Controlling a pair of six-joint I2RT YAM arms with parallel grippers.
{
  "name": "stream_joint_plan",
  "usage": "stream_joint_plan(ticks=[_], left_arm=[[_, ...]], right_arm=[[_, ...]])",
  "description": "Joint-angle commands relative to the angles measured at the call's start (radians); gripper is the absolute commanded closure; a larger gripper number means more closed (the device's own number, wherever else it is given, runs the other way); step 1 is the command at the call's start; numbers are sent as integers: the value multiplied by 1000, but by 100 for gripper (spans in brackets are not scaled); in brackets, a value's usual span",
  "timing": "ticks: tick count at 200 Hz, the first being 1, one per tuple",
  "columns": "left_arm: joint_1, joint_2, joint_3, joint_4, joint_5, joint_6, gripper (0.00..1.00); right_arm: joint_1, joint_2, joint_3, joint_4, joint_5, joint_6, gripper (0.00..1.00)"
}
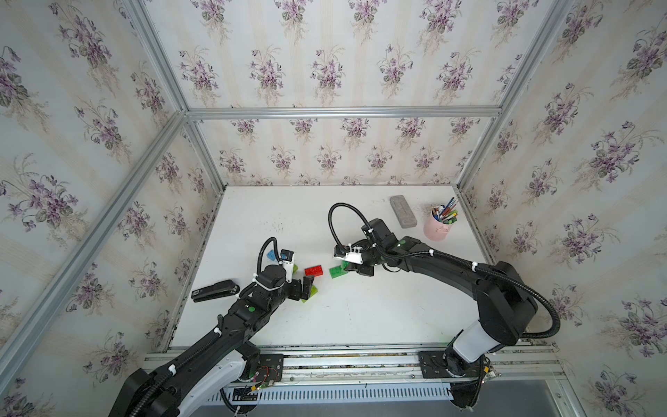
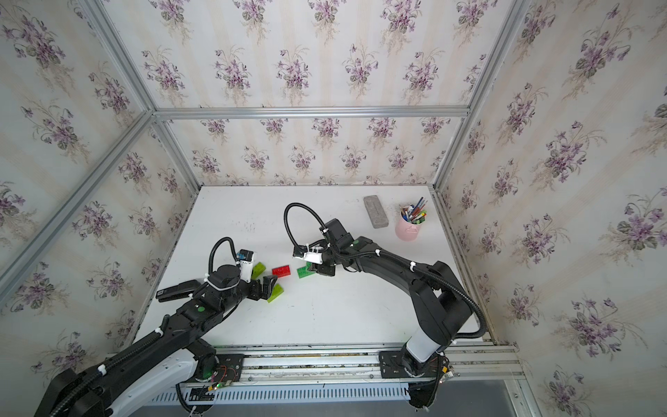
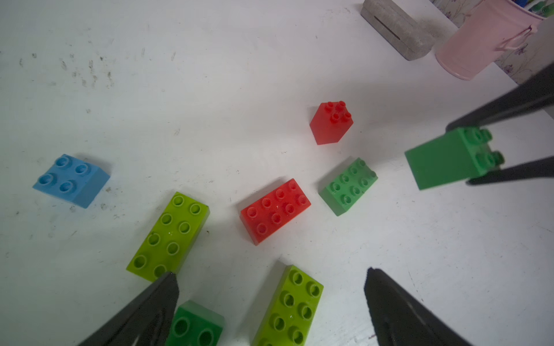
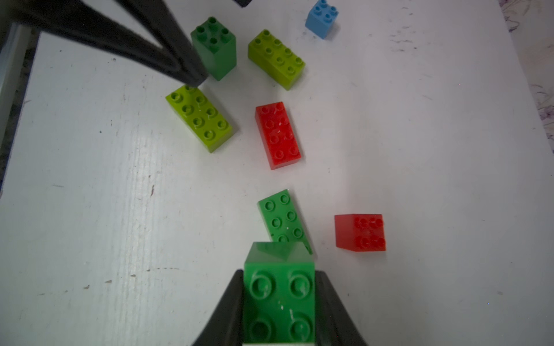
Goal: Assemble a spoon with lego
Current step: Pick up the lego brick from the center of the board, then assemble the lego brick with the lego brick.
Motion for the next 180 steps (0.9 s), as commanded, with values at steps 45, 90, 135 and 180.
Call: stream_joint_plan(ticks=[45, 90, 135, 180], left_arm=[[-31, 71, -12, 159, 57, 49, 0], [-36, 69, -15, 154, 47, 51, 0], [-36, 71, -13, 146, 37, 50, 0], [-38, 72, -13, 140, 32, 51, 0]], right_arm=[[-28, 186, 231, -78, 42, 32, 72], [-52, 292, 356, -166, 44, -16, 72], [-66, 344, 407, -206, 21, -29, 72], [-70, 383, 444, -232, 7, -29, 73]])
